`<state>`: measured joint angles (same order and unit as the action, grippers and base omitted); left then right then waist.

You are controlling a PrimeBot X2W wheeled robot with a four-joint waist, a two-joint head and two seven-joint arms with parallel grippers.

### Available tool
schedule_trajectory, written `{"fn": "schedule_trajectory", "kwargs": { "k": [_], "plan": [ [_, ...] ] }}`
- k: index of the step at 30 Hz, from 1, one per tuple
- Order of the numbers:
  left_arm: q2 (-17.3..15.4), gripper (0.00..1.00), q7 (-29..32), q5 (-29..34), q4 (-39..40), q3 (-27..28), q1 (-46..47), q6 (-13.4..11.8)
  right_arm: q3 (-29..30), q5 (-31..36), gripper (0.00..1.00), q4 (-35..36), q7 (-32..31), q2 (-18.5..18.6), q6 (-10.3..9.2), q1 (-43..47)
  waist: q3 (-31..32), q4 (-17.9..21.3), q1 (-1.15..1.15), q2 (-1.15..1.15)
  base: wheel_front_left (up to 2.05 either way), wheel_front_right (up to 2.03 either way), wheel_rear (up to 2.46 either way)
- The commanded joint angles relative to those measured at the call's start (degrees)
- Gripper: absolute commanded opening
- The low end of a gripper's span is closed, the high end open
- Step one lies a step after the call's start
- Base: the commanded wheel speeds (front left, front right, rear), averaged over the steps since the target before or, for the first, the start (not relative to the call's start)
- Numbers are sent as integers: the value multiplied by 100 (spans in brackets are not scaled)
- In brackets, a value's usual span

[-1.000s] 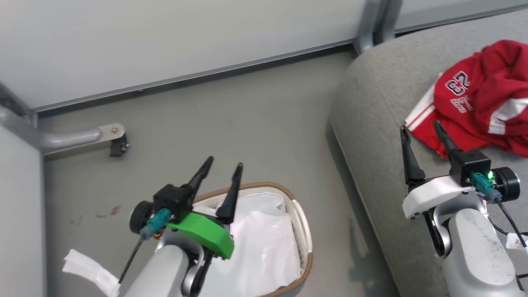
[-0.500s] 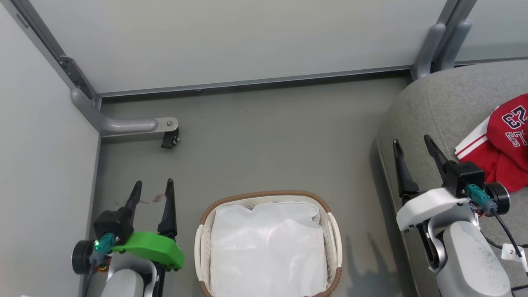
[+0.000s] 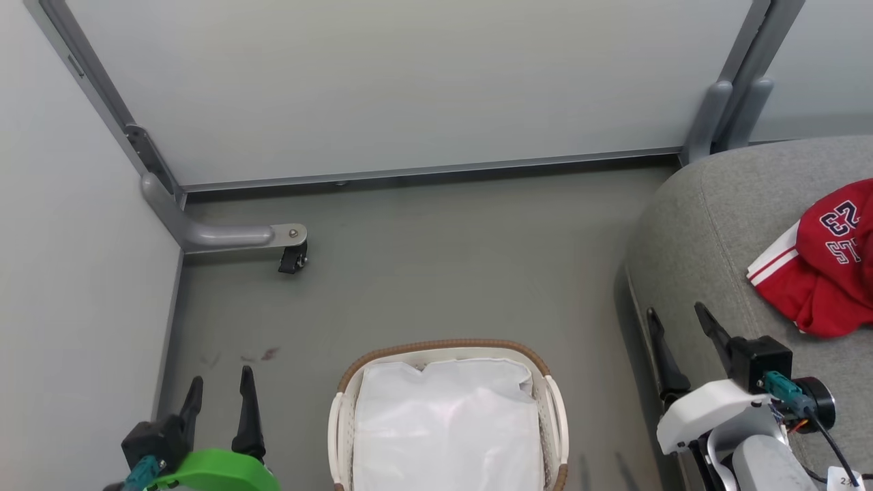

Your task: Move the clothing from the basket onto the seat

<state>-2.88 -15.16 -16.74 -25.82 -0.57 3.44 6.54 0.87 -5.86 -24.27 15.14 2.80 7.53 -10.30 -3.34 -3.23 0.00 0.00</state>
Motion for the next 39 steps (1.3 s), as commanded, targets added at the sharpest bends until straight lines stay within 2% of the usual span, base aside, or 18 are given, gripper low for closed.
{"fn": "schedule_trajectory", "kwargs": {
  "k": [1,5,6,10,20,39],
  "plan": [
    [-8,100,2,-40,-6,-10,-106,16,-4,-47,100,-2,0,24,-8,100,44,-8,0,0,0,0,0],
    [-7,100,2,-206,-33,-63,-193,46,-27,-86,100,-13,0,24,-8,191,87,-16,0,0,0,0,0],
    [3,0,3,-186,-58,-70,-146,29,-19,-35,0,-29,-1,-4,0,146,86,-15,0,0,0,0,0],
    [25,0,53,-296,-202,-63,-142,30,23,-153,0,-189,-63,-45,0,174,91,-11,0,0,0,0,0],
    [20,0,375,-1401,11,56,-74,40,108,-1453,0,4,-390,-35,-1,211,111,19,0,0,0,0,0],
    [12,0,817,-2945,322,215,29,57,206,-3256,0,290,-819,-20,-2,279,145,69,0,0,0,0,0]
  ]
}}
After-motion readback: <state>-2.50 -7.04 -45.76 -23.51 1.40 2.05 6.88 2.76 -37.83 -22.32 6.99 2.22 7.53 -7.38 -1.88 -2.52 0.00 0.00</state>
